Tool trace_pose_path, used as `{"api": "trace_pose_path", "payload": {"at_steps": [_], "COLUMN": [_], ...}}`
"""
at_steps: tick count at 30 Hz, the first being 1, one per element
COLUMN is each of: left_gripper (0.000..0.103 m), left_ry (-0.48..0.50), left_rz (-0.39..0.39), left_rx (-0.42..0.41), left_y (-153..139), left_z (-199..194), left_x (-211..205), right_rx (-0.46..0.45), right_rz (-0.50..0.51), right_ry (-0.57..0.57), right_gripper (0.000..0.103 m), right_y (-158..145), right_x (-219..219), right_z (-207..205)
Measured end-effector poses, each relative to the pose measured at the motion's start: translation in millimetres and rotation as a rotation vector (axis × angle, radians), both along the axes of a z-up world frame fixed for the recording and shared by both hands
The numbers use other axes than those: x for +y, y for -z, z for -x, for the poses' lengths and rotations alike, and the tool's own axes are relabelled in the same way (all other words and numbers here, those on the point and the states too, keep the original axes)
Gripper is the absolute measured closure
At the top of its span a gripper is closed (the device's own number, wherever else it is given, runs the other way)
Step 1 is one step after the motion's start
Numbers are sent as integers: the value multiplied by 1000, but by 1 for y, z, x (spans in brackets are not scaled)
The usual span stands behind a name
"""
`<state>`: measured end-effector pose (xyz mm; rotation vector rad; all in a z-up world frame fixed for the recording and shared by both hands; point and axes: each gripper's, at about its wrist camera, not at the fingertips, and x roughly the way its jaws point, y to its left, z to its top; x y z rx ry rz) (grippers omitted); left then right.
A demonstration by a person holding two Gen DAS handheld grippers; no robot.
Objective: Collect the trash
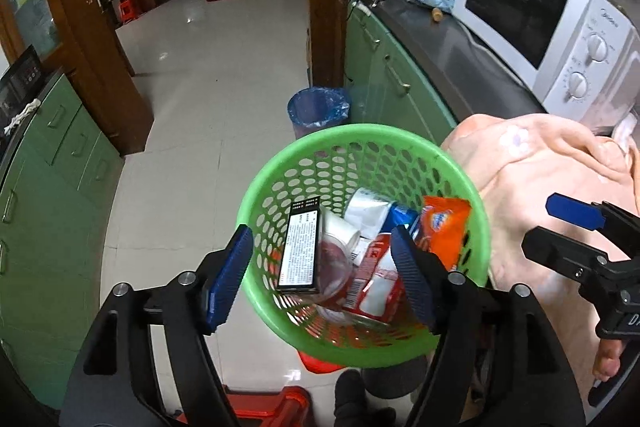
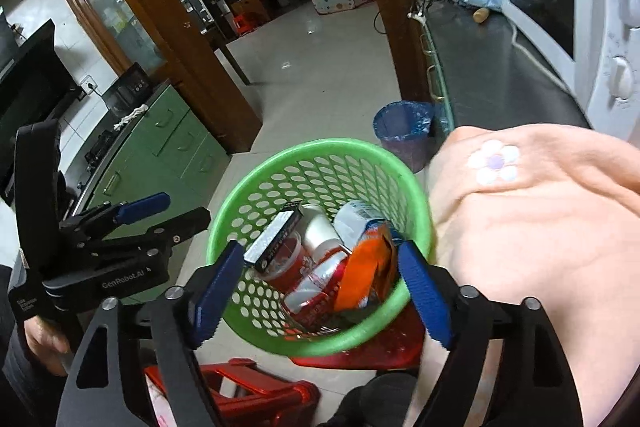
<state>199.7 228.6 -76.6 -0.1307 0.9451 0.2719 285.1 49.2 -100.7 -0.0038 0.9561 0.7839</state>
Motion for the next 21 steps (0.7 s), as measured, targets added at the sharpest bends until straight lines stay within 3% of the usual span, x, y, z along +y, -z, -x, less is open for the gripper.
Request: {"api": "trace_pose_path", "payload": {"at_steps": [11,21], "left_gripper": [11,6], "left_ry": [30,77], "left_rz": [-16,-35], "left_rx": [-78,-115], "left_y": [-31,-53], "left_z": [28,52], "left_x": [-54,-108], "right_rx": [-122,-170], "right_rz": [101,143], "right_ry": [116,230], "right_gripper": [16,12], "right_y": [-25,-44], "right_x": [-75,-132], "right_z": [45,80]}}
